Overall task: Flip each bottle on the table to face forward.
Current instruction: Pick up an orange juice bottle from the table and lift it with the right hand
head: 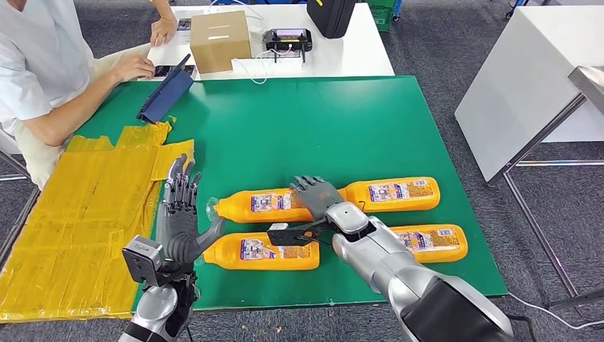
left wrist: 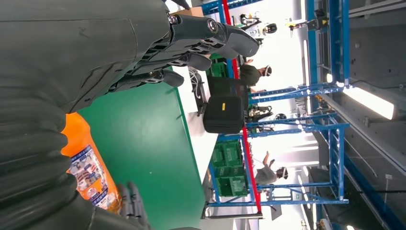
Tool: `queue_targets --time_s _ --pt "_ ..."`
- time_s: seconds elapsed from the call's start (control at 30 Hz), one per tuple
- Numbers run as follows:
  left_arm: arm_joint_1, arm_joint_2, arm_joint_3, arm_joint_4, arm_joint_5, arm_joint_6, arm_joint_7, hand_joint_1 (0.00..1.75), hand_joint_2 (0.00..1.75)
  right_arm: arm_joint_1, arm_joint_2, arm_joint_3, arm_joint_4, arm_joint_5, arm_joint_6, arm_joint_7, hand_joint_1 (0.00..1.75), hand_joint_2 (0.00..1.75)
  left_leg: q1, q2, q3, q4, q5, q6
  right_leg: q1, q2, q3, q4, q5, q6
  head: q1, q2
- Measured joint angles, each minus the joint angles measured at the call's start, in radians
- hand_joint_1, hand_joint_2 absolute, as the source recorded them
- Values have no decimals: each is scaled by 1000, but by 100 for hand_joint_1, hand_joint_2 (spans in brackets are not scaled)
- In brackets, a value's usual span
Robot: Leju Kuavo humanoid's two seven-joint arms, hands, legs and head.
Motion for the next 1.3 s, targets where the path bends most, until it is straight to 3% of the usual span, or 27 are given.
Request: queue_targets --time_s 0.3,0.4,0.53,0.57,1.07,1.17,1.3 --pt "0 -4 -1 8 7 -1 -6 0 175 -13 6 62 2 51 39 -47 1 175 0 0 1 0 0 0 0 0 1 0 0 0 0 0" --pt "0 -4 -1 10 7 -2 -6 0 175 -13 6 64 3 48 44 -45 49 175 0 0 1 0 0 0 0 0 1 0 0 0 0 0" --pt "0 -5 -1 15 7 -2 -6 0 175 -13 6 65 3 44 57 -31 153 175 0 0 2 0 0 0 0 0 2 0 0 0 0 0" --pt "0 -5 -2 16 7 -2 -6 0 175 -13 6 64 3 43 60 -28 170 175 0 0 2 0 0 0 0 0 2 0 0 0 0 0" --pt "0 -10 -7 25 7 -5 -6 0 175 -9 4 54 12 38 91 39 175 175 0 0 6 0 0 0 0 0 6 0 0 0 0 0" --pt "1 -10 -7 25 7 -5 -6 0 175 1 3 52 11 49 30 59 175 175 0 0 7 0 0 0 0 0 6 0 0 0 0 0" --pt "12 -10 -7 23 0 0 -6 0 175 28 -5 47 11 65 -155 93 175 175 0 0 6 0 0 0 0 0 7 0 0 0 0 0"
